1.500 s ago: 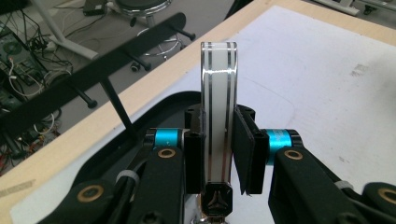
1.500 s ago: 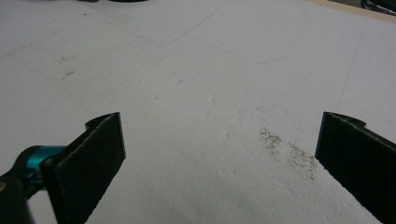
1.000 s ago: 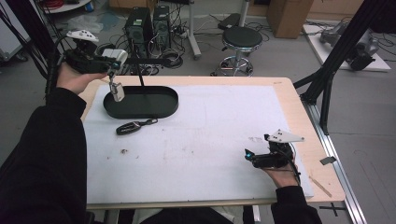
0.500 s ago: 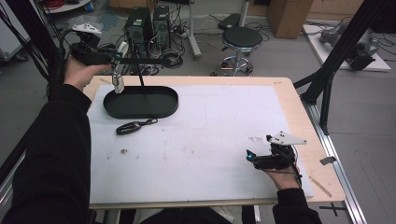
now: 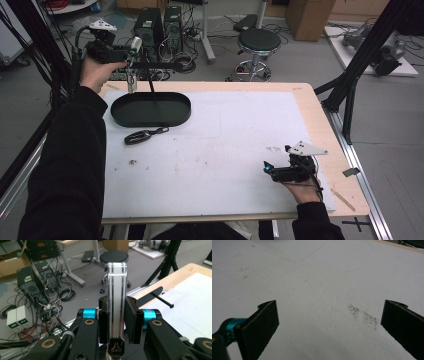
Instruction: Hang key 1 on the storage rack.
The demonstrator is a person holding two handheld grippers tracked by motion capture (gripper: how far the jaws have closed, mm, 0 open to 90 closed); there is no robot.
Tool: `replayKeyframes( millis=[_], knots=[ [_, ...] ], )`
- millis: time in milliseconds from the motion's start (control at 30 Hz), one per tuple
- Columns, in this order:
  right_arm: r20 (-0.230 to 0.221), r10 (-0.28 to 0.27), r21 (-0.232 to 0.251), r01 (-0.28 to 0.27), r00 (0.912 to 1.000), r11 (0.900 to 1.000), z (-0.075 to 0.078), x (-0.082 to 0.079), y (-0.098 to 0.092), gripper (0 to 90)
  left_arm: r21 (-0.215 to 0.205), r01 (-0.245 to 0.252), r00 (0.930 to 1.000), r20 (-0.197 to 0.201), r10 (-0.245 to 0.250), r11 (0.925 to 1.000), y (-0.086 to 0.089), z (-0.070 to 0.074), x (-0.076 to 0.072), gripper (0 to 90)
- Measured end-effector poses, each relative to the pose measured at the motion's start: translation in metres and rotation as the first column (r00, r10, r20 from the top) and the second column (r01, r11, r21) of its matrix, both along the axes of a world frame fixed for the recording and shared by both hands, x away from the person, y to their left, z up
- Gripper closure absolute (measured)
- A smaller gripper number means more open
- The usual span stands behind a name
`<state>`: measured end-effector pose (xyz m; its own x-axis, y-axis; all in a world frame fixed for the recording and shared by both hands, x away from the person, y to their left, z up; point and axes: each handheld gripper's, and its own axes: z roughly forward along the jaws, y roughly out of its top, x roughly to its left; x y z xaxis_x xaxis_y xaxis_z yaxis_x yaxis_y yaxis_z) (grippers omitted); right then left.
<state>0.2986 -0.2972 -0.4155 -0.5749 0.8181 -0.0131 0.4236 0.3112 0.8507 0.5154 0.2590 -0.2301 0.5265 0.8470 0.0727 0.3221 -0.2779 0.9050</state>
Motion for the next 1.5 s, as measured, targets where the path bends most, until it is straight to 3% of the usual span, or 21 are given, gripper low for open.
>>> replayKeyframes(
  millis=[200, 333, 467, 567, 767, 1000, 1100, 1133, 1200, 1267, 1367, 1433, 1500],
  knots=[
    [-0.001, 0.001, -0.003, -0.001, 1.0000, 1.000, 0.000, 0.000, 0.001, 0.8, -0.040, 0.006, 1.0000, 0.008, -0.006, 0.9992, -0.002, -0.005, 0.006, 75.1],
    [-0.009, -0.001, -0.003, 0.001, 1.0000, 1.000, -0.001, 0.000, 0.001, 0.8, -0.007, -0.015, 0.9997, 0.017, 0.015, 0.9999, -0.004, -0.008, 0.010, 75.2],
    [-0.015, -0.002, -0.008, 0.002, 0.9999, 1.000, -0.003, 0.000, 0.001, 0.8, -0.065, -0.028, 0.9993, 0.021, 0.030, 0.9974, -0.002, -0.010, 0.014, 75.2],
    [-0.019, -0.001, -0.018, 0.000, 0.9998, 1.000, -0.004, 0.000, 0.001, 0.8, -0.079, -0.056, 0.9977, 0.033, 0.059, 0.9953, 0.000, -0.012, 0.017, 75.2],
    [-0.024, -0.001, -0.030, 0.000, 0.9997, 1.000, -0.005, 0.001, 0.003, 0.8, -0.148, -0.084, 0.9951, 0.039, 0.091, 0.9854, 0.004, -0.014, 0.022, 75.1],
    [-0.027, -0.001, -0.036, 0.000, 0.9996, 0.999, -0.006, 0.001, 0.003, 0.8, -0.166, -0.095, 0.9940, 0.039, 0.102, 0.9817, 0.003, -0.019, 0.027, 75.0],
    [-0.028, 0.000, -0.038, -0.001, 0.9996, 0.999, -0.006, 0.001, 0.003, 0.8, -0.147, -0.104, 0.9936, 0.027, 0.109, 0.9836, 0.003, -0.020, 0.027, 74.3],
    [-0.028, 0.001, -0.037, -0.002, 0.9996, 0.999, -0.006, 0.001, 0.002, 0.8, -0.132, -0.117, 0.9921, 0.029, 0.122, 0.9844, 0.002, -0.019, 0.026, 71.5],
    [-0.026, 0.000, -0.037, -0.001, 0.9997, 0.999, -0.006, 0.001, 0.002, 0.8, -0.113, -0.136, 0.9895, 0.034, 0.141, 0.9842, 0.000, -0.018, 0.024, 54.2],
    [-0.026, 0.000, -0.038, -0.001, 0.9997, 0.999, -0.006, 0.001, 0.001, 0.8, -0.116, -0.105, 0.9939, 0.019, 0.108, 0.9876, -0.001, -0.017, 0.023, 45.5],
    [-0.025, -0.001, -0.041, 0.000, 0.9997, 0.999, -0.006, 0.001, 0.001, 0.8, -0.049, -0.089, 0.9961, -0.001, 0.089, 0.9949, -0.004, -0.017, 0.020, 35.2],
    [-0.025, -0.001, -0.039, 0.000, 0.9997, 0.999, -0.006, 0.001, 0.002, 0.8, -0.053, -0.071, 0.9969, -0.037, 0.070, 0.9960, -0.003, -0.018, 0.019, 20.7],
    [-0.026, 0.002, -0.041, -0.003, 0.9997, 0.999, -0.006, 0.001, 0.002, 0.8, -0.095, -0.030, 0.9954, -0.093, 0.021, 0.9950, 0.002, -0.018, 0.018, 7.1]
  ],
)
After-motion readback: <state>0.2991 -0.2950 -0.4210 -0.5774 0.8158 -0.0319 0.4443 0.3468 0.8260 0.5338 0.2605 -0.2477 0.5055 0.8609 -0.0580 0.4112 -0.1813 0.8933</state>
